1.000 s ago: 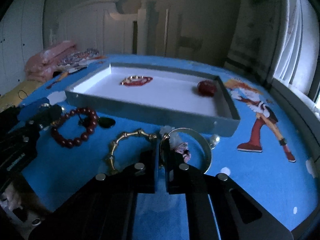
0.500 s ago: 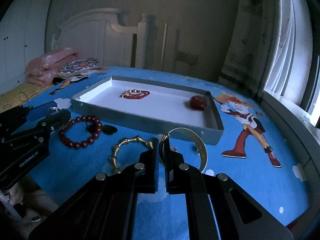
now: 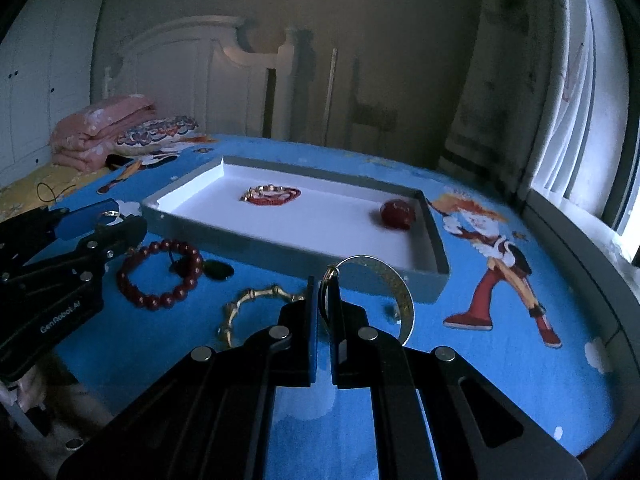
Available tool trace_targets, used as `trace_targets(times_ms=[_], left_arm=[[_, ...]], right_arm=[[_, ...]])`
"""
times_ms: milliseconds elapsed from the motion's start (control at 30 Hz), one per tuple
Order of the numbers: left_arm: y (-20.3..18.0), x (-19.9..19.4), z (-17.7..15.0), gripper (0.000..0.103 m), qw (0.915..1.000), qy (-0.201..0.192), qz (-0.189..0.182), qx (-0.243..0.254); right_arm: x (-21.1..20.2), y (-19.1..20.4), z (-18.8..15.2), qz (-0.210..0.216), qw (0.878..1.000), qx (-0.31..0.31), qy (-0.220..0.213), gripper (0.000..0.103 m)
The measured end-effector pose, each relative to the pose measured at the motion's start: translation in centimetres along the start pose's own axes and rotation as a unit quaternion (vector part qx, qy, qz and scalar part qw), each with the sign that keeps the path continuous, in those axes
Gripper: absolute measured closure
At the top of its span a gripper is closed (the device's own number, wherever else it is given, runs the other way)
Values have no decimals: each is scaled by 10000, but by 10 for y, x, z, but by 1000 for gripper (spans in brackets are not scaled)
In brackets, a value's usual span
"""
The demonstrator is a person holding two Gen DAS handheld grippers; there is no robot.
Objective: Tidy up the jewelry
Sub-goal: 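Grasp the gold ring with the left tool while the right grasps the silver bangle, then drop the ring into the tray with the left tool while the right drops the bangle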
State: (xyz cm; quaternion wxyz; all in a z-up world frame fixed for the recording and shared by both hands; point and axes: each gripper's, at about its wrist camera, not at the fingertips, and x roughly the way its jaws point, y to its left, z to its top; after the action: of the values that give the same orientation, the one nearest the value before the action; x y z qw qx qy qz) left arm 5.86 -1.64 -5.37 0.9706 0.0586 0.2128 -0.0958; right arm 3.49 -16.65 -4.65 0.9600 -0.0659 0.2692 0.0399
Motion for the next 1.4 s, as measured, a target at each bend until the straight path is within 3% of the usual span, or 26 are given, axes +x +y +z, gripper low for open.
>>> trace_targets(times_ms=[333,800,1400], left_arm=[[-2,19,45,65,9994,-252,174,-167],[-2,82,108,65,9989,104,154,-437],[4,135,119,64,9967,448,330,-583]], right_arm=[[15,-13,32,-126,9996,111,-219,98],[64,-25,82,-76,9997,221,-104,98],[118,-33,103,-158,9985,408,331,97]])
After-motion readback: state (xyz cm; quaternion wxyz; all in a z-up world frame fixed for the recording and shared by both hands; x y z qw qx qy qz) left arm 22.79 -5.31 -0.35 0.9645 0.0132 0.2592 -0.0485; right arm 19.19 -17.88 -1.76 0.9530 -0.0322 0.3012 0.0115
